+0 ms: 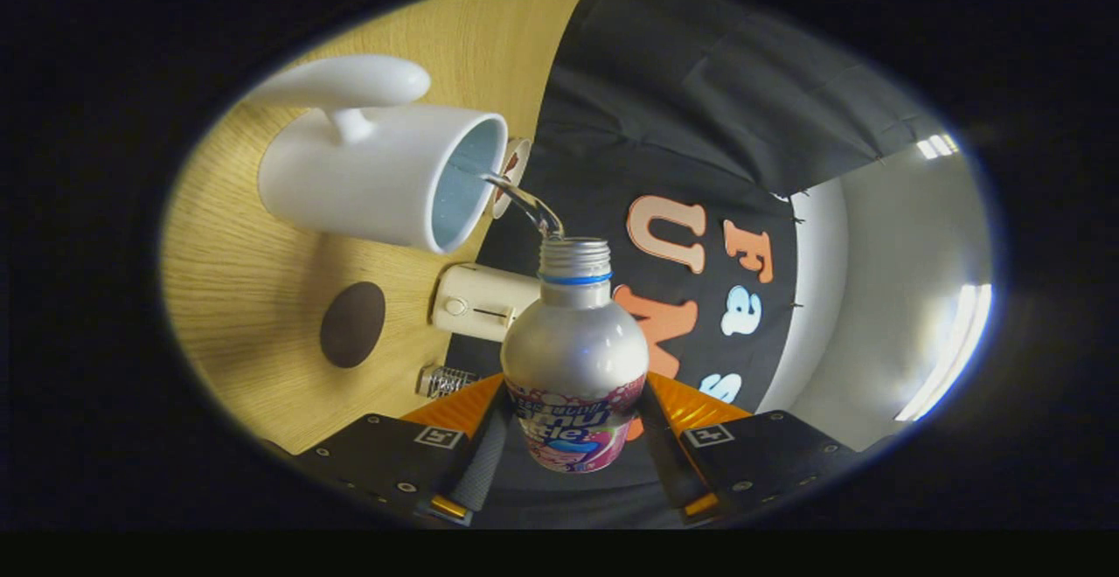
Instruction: Take the bottle from table, then pour the juice into the cup, finally place the bottle on the coaster
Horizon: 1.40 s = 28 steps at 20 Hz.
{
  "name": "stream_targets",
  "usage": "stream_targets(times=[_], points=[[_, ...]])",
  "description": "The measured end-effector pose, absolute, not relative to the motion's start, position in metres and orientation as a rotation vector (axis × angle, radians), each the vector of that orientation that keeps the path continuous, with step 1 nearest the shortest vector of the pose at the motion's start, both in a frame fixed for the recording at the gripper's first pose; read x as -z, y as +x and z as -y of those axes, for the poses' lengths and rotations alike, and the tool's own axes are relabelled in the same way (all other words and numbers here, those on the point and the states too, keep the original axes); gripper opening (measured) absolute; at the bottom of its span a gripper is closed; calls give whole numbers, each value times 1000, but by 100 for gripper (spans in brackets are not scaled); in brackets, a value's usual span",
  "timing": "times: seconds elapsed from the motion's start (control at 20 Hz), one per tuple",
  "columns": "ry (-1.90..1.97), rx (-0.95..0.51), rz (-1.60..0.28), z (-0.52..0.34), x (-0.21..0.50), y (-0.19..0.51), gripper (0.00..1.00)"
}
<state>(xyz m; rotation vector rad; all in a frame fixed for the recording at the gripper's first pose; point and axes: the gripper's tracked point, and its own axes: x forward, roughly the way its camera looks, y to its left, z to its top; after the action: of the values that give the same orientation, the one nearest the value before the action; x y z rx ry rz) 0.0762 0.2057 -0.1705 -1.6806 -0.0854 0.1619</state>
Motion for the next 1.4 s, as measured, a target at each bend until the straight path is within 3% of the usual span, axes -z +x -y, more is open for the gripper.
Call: stream_targets(times=[1.4], points=[[-1782, -167, 146, -209, 148, 85, 76]])
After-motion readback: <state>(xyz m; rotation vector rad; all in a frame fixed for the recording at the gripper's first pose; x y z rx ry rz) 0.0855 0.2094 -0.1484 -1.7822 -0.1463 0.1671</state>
